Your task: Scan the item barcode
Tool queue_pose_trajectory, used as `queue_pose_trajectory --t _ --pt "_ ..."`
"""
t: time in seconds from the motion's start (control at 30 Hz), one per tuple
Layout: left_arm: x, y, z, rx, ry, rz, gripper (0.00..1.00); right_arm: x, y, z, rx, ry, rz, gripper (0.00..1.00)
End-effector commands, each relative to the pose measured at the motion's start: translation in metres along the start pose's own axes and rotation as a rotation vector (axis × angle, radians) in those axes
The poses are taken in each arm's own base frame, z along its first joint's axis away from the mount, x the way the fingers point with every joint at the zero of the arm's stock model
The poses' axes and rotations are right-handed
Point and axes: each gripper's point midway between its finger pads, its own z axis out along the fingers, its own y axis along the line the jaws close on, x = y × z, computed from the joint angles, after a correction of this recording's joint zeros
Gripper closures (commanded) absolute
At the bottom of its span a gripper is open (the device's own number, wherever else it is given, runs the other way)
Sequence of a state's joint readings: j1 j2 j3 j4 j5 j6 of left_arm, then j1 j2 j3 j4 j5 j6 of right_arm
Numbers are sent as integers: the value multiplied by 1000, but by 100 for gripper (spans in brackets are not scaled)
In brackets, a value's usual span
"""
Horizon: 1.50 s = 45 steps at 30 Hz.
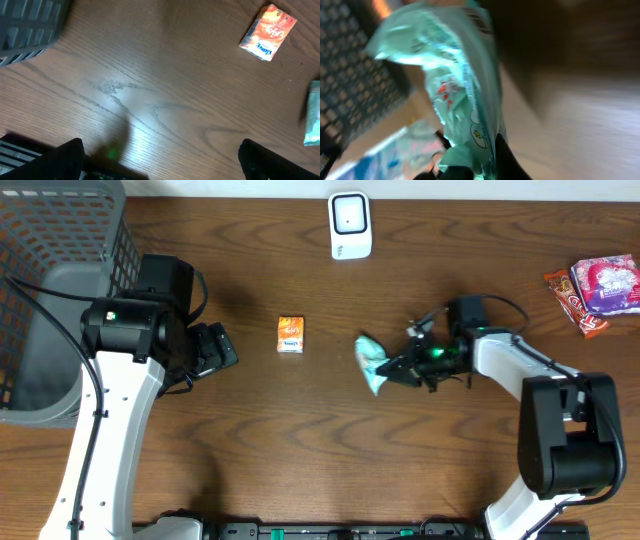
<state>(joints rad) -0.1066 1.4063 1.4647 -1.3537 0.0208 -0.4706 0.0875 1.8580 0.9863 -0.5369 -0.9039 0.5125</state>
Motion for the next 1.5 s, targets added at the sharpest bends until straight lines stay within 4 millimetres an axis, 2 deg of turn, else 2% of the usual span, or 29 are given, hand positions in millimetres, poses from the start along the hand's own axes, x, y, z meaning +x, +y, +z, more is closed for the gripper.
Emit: queue_pose_trajectory --t 0.0,0.1,0.23,0.4,0.53,0.6,0.63,0.7,0.73,0.77,0.87,0.97,1.23,1.4,1.47 --pt "-1 1 0 -7 1 0 2 -19 -28 -13 125 -100 14 88" --pt "-1 1 0 -7 1 -1 2 -25 -25 -22 131 -119 -9 79" --pt "-1 1 0 -8 0 -1 2 -34 -20 -44 219 -163 -41 68" --pt "-1 1 0 -7 1 -1 2 -42 -17 -87 441 -251 -50 69" --pt "-1 1 0 -8 0 -1 2 -45 1 -99 459 -264 -132 65" --pt "-1 1 0 -8 0 -1 2 -45 5 -97 457 -265 -151 53" --pt "-1 1 0 -8 0 0 2 -45 6 -94 458 -262 -159 42" --pt "-1 1 0 -8 0 0 2 -45 9 -89 455 -260 -178 12" --pt "-1 1 0 -7 1 0 2 -45 11 -85 453 -262 -192 4" --pt "-1 1 0 -7 1 0 2 -45 12 -82 451 -263 -202 1" --pt "-1 1 0 -8 0 0 2 -48 16 -70 447 -275 -251 1" --pt "-1 1 0 -8 0 0 2 -51 11 -61 507 -300 -291 1" --pt "-1 1 0 -8 0 -1 2 -60 12 -63 546 -349 -322 1" --pt "-1 1 0 -7 1 0 2 -61 5 -61 556 -357 -322 1" --pt "-1 1 0 -8 0 -1 2 -59 -1 -55 558 -350 -327 5"
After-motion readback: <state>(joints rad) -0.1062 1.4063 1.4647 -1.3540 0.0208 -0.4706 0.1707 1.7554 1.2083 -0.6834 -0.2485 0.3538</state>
